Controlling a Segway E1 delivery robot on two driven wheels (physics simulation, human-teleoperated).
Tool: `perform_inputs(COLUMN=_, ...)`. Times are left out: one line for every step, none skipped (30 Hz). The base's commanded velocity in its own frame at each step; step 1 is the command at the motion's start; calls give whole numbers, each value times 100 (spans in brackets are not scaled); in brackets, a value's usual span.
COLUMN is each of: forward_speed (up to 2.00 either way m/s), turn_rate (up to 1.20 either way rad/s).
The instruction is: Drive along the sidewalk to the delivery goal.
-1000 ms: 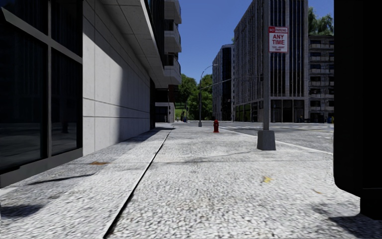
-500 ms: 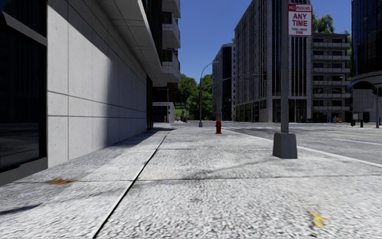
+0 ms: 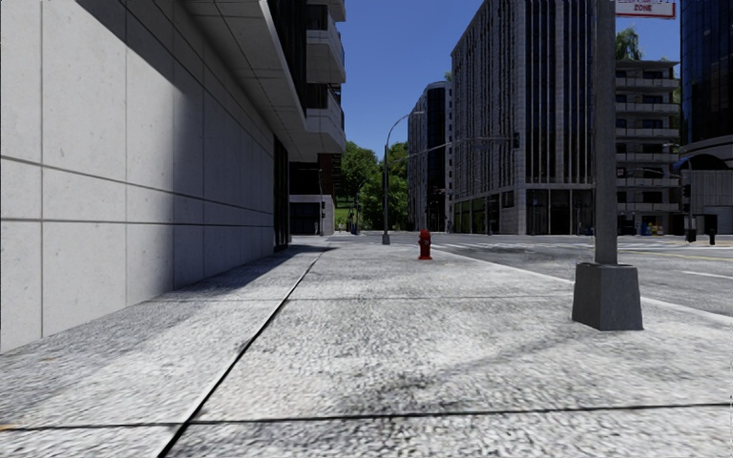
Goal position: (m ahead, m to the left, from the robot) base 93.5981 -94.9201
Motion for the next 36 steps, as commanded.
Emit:
perform_inputs(forward_speed=200, turn_rate=0)
perform_inputs(forward_speed=200, turn_rate=0)
perform_inputs(forward_speed=200, turn_rate=0)
perform_inputs(forward_speed=200, turn_rate=0)
perform_inputs(forward_speed=200, turn_rate=0)
perform_inputs(forward_speed=200, turn_rate=0)
perform_inputs(forward_speed=200, turn_rate=0)
perform_inputs(forward_speed=200, turn_rate=0)
perform_inputs(forward_speed=200, turn_rate=0)
perform_inputs(forward_speed=200, turn_rate=0)
perform_inputs(forward_speed=200, turn_rate=0)
perform_inputs(forward_speed=200, turn_rate=0)
perform_inputs(forward_speed=200, turn_rate=0)
perform_inputs(forward_speed=200, turn_rate=0)
perform_inputs(forward_speed=200, turn_rate=0)
perform_inputs(forward_speed=200, turn_rate=0)
perform_inputs(forward_speed=200, turn_rate=0)
perform_inputs(forward_speed=200, turn_rate=0)
perform_inputs(forward_speed=200, turn_rate=0)
perform_inputs(forward_speed=200, turn_rate=0)
perform_inputs(forward_speed=200, turn_rate=0)
perform_inputs(forward_speed=200, turn_rate=0)
perform_inputs(forward_speed=200, turn_rate=0)
perform_inputs(forward_speed=200, turn_rate=0)
perform_inputs(forward_speed=200, turn_rate=0)
perform_inputs(forward_speed=200, turn_rate=0)
perform_inputs(forward_speed=200, turn_rate=0)
perform_inputs(forward_speed=200, turn_rate=0)
perform_inputs(forward_speed=200, turn_rate=0)
perform_inputs(forward_speed=200, turn_rate=0)
perform_inputs(forward_speed=200, turn_rate=0)
perform_inputs(forward_speed=200, turn_rate=0)
perform_inputs(forward_speed=200, turn_rate=0)
perform_inputs(forward_speed=200, turn_rate=0)
perform_inputs(forward_speed=200, turn_rate=0)
perform_inputs(forward_speed=200, turn_rate=0)
